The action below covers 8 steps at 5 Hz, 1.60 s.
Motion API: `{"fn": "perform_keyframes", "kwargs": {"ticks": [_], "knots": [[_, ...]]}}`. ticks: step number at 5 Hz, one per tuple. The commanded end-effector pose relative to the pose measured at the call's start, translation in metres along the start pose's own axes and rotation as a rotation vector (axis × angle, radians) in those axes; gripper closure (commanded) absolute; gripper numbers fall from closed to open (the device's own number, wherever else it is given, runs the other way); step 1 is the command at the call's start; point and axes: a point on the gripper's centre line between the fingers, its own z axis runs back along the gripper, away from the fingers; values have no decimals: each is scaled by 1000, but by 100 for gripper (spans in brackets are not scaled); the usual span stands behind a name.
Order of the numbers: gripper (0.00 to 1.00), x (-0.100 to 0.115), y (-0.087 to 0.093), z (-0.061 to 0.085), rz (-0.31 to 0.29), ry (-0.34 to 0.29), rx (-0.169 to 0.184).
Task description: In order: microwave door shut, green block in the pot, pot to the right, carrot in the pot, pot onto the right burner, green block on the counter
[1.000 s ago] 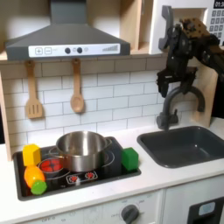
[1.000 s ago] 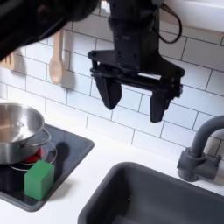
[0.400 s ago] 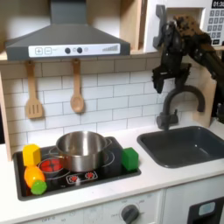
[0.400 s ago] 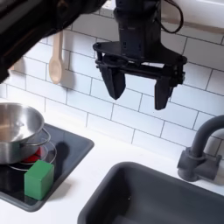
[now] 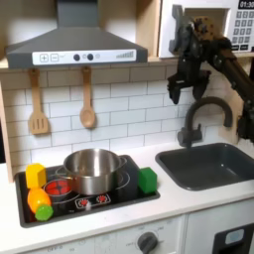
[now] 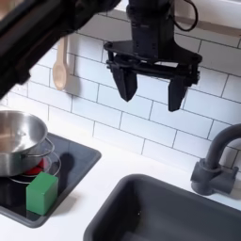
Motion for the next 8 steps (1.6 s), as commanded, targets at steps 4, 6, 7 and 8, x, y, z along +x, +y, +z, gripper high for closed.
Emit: {"fn": "perform_keyframes", "kwargs": {"ticks": [4, 6, 7, 8], "knots": [[0, 15, 5, -1, 17, -9, 10], [0, -12, 18, -9, 12, 41, 36], [0, -30, 38, -7, 37, 61, 65], [0, -42, 48, -4, 36, 70, 92]]}}
